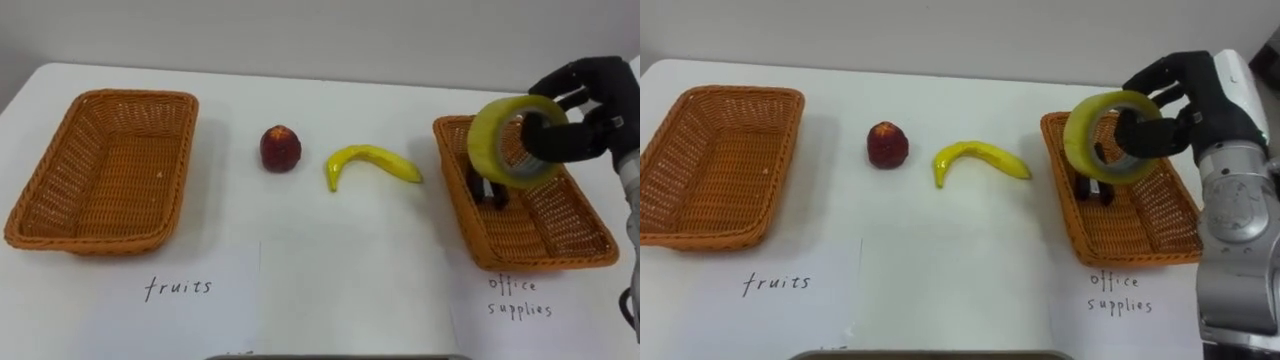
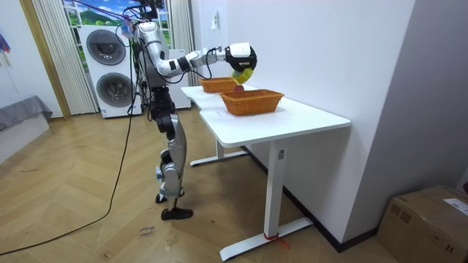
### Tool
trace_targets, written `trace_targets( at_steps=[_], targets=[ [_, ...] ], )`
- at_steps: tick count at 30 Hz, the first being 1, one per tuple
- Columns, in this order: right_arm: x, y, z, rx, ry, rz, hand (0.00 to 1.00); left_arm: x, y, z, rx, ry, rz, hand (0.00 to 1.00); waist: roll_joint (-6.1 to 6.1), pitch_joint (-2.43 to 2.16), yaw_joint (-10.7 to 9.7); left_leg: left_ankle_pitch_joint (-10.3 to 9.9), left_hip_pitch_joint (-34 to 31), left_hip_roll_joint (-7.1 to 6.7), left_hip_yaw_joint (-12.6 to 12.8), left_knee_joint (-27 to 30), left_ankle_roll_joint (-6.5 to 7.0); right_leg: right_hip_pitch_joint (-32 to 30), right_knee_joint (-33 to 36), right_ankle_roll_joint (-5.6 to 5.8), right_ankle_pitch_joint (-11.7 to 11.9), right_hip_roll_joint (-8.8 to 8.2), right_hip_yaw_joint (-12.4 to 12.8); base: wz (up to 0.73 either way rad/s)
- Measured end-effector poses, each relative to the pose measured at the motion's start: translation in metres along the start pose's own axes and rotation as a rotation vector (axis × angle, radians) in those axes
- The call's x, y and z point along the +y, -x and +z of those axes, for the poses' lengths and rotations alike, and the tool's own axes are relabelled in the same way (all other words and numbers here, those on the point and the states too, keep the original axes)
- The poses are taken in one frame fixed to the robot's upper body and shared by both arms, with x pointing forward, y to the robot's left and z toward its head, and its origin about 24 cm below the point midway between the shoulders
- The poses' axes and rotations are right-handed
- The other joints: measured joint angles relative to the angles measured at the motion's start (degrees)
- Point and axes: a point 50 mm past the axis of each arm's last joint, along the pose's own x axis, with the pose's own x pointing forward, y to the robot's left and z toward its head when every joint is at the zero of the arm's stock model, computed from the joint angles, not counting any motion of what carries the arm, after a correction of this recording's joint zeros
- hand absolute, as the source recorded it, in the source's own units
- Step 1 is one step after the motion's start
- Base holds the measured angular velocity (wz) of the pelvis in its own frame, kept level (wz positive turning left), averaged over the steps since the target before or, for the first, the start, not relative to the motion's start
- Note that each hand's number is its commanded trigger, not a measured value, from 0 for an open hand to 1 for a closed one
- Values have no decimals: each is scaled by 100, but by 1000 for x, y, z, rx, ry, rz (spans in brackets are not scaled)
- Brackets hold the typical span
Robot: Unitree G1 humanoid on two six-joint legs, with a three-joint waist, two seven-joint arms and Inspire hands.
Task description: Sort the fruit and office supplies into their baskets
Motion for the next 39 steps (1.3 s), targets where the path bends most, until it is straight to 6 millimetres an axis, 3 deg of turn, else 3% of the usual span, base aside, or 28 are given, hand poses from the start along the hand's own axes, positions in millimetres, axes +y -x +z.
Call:
trace_targets(
  at_steps=[3, 4, 5, 6, 7, 8, 17, 25, 39],
  targets=[
    [2, 2, -4, 12, 5, 8, 93, 0, 0, 0, 1, 0, 0, 0, -5, 5, 4, 0, 0, 0, 1, -5, 0, -3, -1, 0, 0, 2, 2, 0],
    [2, 2, -4, 14, 6, 9, 74, 0, 0, -1, 1, 0, 0, 0, -6, 8, 3, 0, 0, 0, 1, -6, 0, -3, -1, 0, 0, 2, 3, 0],
    [2, 3, -5, 17, 7, 9, 69, 0, 0, -1, 2, 0, 0, 0, -8, 11, 0, 0, -1, 0, 0, -9, 0, -4, -2, 0, 0, 2, 4, 0],
    [2, 3, -5, 18, 8, 10, 53, 0, 0, -1, 2, 0, 0, 0, -12, 14, -1, 0, -1, 0, 0, -12, 0, -5, -2, 0, 0, 3, 5, 0],
    [2, 3, -5, 19, 10, 9, 22, 0, 0, -1, 2, 0, 0, 0, -15, 16, -3, 0, -1, 0, 0, -13, 0, -6, -3, 0, 0, 4, 9, 0],
    [2, 2, -6, 23, 12, 11, 0, 0, 0, 0, 1, 1, 0, 0, -25, 21, -3, 0, -2, 1, -1, -14, -1, -9, -3, 0, 0, 11, 29, 0],
    [7, 1, -14, 61, 19, 34, 0, -2, -1, 8, -11, 13, -17, 0, -26, 58, -3, 0, -19, 1, 15, -18, 0, -46, -1, 3, 3, 20, 85, -1],
    [7, 1, -14, 61, 19, 34, 0, -3, -1, 14, -26, 17, -24, 0, 24, 23, -1, 0, -8, 4, 43, -20, -1, -73, 0, 2, 4, 27, 113, -1],
    [7, 1, -14, 61, 19, 35, 0, -3, -1, 20, -44, 19, -25, 0, 23, 22, 0, 0, -8, 6, 43, -23, -1, -81, 1, -1, 6, 31, 118, 0]
  ],
)
